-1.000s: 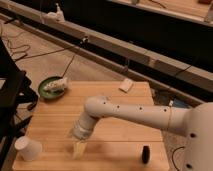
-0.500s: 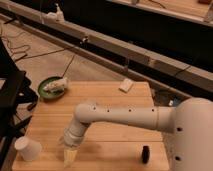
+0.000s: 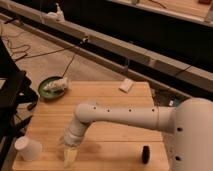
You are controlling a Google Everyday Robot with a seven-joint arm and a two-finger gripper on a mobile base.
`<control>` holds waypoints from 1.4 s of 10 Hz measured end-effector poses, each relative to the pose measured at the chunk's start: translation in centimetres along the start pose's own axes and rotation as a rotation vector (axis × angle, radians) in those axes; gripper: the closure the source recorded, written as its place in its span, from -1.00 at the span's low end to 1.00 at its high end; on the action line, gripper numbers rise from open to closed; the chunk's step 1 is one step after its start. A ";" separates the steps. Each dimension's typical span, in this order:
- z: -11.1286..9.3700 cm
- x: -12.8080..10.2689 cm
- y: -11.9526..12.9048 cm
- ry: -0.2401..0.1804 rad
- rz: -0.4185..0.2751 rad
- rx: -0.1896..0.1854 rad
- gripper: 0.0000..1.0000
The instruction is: Place the ceramic cup over the eraser
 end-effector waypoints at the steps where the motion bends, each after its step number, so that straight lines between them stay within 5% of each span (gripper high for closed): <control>1: -0.4 -1.1 -1.1 0.006 -0.025 0.006 -0.49; 6: -2.4 -6.7 -5.9 0.037 -0.146 0.045 -0.49; 14: 1.4 -11.0 -10.9 -0.018 -0.244 0.015 -0.49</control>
